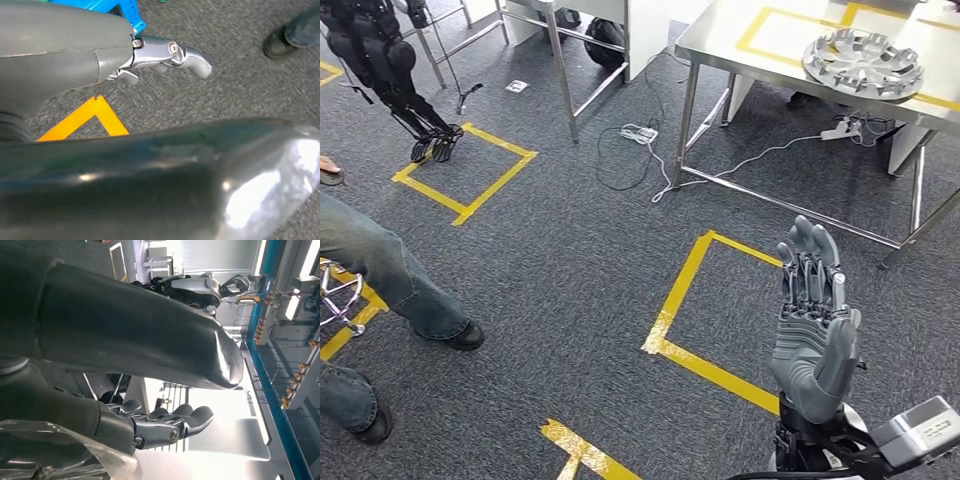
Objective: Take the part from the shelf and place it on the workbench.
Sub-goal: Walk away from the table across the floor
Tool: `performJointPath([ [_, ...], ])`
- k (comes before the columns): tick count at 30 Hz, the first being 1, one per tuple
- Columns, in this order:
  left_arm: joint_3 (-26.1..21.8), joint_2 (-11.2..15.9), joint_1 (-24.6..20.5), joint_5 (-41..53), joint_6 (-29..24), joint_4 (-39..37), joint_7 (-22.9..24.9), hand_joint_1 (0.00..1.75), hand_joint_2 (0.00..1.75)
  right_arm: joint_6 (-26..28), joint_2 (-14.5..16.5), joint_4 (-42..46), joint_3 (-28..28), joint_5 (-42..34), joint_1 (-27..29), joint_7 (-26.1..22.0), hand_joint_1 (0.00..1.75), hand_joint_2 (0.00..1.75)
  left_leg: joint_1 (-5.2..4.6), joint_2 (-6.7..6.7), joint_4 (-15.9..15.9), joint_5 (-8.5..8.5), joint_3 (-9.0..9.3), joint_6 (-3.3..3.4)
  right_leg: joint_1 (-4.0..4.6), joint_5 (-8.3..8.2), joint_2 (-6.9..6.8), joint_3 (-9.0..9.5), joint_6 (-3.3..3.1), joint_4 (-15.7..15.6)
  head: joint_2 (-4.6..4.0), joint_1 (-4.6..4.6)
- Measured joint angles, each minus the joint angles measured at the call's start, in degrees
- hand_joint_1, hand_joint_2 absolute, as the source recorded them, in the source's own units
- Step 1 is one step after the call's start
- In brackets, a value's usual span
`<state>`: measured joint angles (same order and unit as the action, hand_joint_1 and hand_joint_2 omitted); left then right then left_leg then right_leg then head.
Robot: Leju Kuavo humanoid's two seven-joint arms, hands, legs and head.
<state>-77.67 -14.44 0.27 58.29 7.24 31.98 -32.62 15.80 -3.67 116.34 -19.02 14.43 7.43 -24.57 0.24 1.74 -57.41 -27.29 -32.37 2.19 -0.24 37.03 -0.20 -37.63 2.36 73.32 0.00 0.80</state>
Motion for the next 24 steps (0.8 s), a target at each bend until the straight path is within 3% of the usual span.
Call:
performJointPath([
  [2, -0.20, -0.04, 0.00, 0.00, 0.12, 0.07, 0.05, 0.00, 0.00, 0.03, 0.00, -0.08, -0.18, 0.03, -0.10, 0.00, 0.00, 0.00, -0.07, 1.25, -0.01, 0.04, 0.13, -0.04, 0.02, -4.02, 0.82, 2.71, -0.51, -5.86, 0.00, 0.01],
  [3, -0.27, -0.10, -0.05, 0.01, 0.25, 0.15, 0.06, 0.00, 0.00, 0.10, 0.00, -0.10, -0.27, 0.10, -0.18, 0.00, 0.00, 0.00, -0.09, 1.89, -0.02, 0.09, 0.16, -0.13, 0.00, -5.88, 2.15, 4.80, -0.87, -10.13, 0.00, -0.03],
  [4, -0.33, -0.16, -0.13, 0.04, 0.38, 0.27, 0.07, 0.00, 0.00, 0.21, 0.00, -0.12, -0.35, 0.19, -0.25, -0.01, 0.00, 0.00, -0.11, 2.54, -0.09, 0.15, 0.08, -0.29, -0.04, -7.11, 3.38, 6.65, -1.16, -13.79, 0.00, -0.05],
  [6, -0.45, -0.34, -0.20, 0.16, 0.70, 0.55, 0.12, 0.00, 0.00, 0.55, 0.00, -0.15, -0.53, 0.40, -0.36, -0.02, 0.00, 0.00, 0.08, 3.75, -0.18, 0.48, -0.43, -0.91, 0.01, -7.48, 4.74, 8.25, -1.47, -16.80, 0.00, -0.13],
  [8, -0.66, -0.46, -0.09, 0.29, 0.91, 0.83, 0.19, 0.00, 0.00, 0.78, 0.00, -0.17, -0.75, 0.49, -0.49, -0.02, 0.00, 0.00, 0.26, 4.86, -0.21, 0.76, -0.86, -1.61, -0.02, -7.69, 3.53, 8.48, -1.69, -17.22, 0.00, -0.13],
  [9, -0.78, -0.53, -0.01, 0.34, 0.96, 0.97, 0.21, 0.00, 0.00, 0.82, 0.00, -0.17, -0.85, 0.50, -0.56, -0.03, 0.00, 0.00, 0.17, 4.52, -0.68, 0.43, -1.09, -1.88, -0.15, -7.84, 2.79, 8.67, -1.93, -17.52, 0.00, -0.22],
  [10, -0.87, -0.60, 0.01, 0.39, 0.99, 1.11, 0.23, 0.00, 0.00, 0.85, 0.00, -0.17, -0.92, 0.52, -0.62, -0.05, 0.00, 0.00, 0.05, 3.50, -2.11, -0.53, -1.72, -2.14, -0.30, -7.98, 1.96, 8.87, -2.21, -17.82, 0.00, -0.41],
  [12, -0.96, -0.72, -0.06, 0.47, 1.03, 1.31, 0.28, 0.00, 0.00, 0.87, 0.00, -0.20, -0.97, 0.54, -0.57, -0.05, 0.00, 0.00, -0.02, 0.52, -8.45, -4.04, -4.55, -2.64, -0.35, -8.01, 0.17, 9.11, -2.66, -18.08, 0.00, -0.79],
  [14, -1.01, -0.75, -0.13, 0.51, 1.10, 1.41, 0.37, 0.00, 0.00, 0.85, 0.00, -0.23, -0.97, 0.51, -0.51, 0.02, 0.00, 0.00, 0.21, -0.78, -15.31, -6.78, -7.70, -3.07, -0.27, -7.87, -1.58, 9.14, -2.78, -18.02, 0.00, -0.90],
  [15, -1.04, -0.77, -0.09, 0.52, 1.14, 1.44, 0.40, 0.00, 0.00, 0.83, 0.00, -0.25, -0.96, 0.49, -0.53, 0.06, 0.00, 0.00, 0.33, -0.98, -16.34, -6.67, -8.13, -3.22, -0.26, -7.78, -2.40, 9.19, -2.75, -17.99, 0.00, -0.90],
  [16, -1.09, -0.79, -0.04, 0.54, 1.16, 1.48, 0.43, 0.00, 0.00, 0.80, 0.00, -0.25, -0.96, 0.44, -0.56, 0.11, 0.00, 0.00, 0.42, -1.20, -15.01, -5.45, -7.38, -3.31, -0.26, -7.65, -3.15, 9.29, -2.65, -17.96, 0.00, -0.92],
  [17, -1.15, -0.80, 0.02, 0.57, 1.17, 1.55, 0.44, 0.00, 0.00, 0.78, 0.00, -0.26, -0.95, 0.39, -0.58, 0.15, 0.00, 0.00, 0.49, -1.75, -11.55, -3.44, -5.55, -3.33, -0.27, -7.46, -3.89, 9.49, -2.52, -17.91, 0.00, -0.91],
  [19, -1.26, -0.84, -0.02, 0.66, 1.18, 1.72, 0.44, 0.00, 0.00, 0.76, 0.00, -0.26, -0.93, 0.34, -0.58, 0.16, 0.00, 0.00, 0.32, -4.19, -3.69, -0.54, -1.46, -3.04, -0.04, -6.95, -5.17, 9.73, -2.04, -17.72, 0.00, -0.95],
  [21, -1.33, -0.95, -0.13, 0.74, 1.19, 1.84, 0.44, 0.00, 0.00, 0.76, 0.00, -0.26, -0.95, 0.34, -0.57, 0.18, 0.00, 0.00, 0.02, -5.43, -0.50, -0.19, 0.04, -2.40, 0.34, -6.44, -6.23, 9.78, -1.47, -17.55, 0.00, -0.87],
  [23, -1.44, -1.08, -0.02, 0.78, 1.20, 1.91, 0.44, 0.00, 0.00, 0.76, 0.00, -0.25, -0.99, 0.34, -0.58, 0.21, 0.00, 0.00, -0.09, -4.26, -0.45, -0.23, -0.19, -1.71, 0.41, -6.15, -7.18, 10.23, -0.93, -17.58, 0.00, -0.80],
  [24, -1.51, -1.17, 0.07, 0.82, 1.20, 1.92, 0.45, 0.00, 0.00, 0.78, 0.00, -0.25, -1.01, 0.34, -0.58, 0.22, 0.00, 0.00, -0.02, -3.70, -0.37, -0.15, -0.22, -1.40, 0.32, -5.79, -6.80, 10.31, -0.60, -17.38, 0.00, -0.76],
])
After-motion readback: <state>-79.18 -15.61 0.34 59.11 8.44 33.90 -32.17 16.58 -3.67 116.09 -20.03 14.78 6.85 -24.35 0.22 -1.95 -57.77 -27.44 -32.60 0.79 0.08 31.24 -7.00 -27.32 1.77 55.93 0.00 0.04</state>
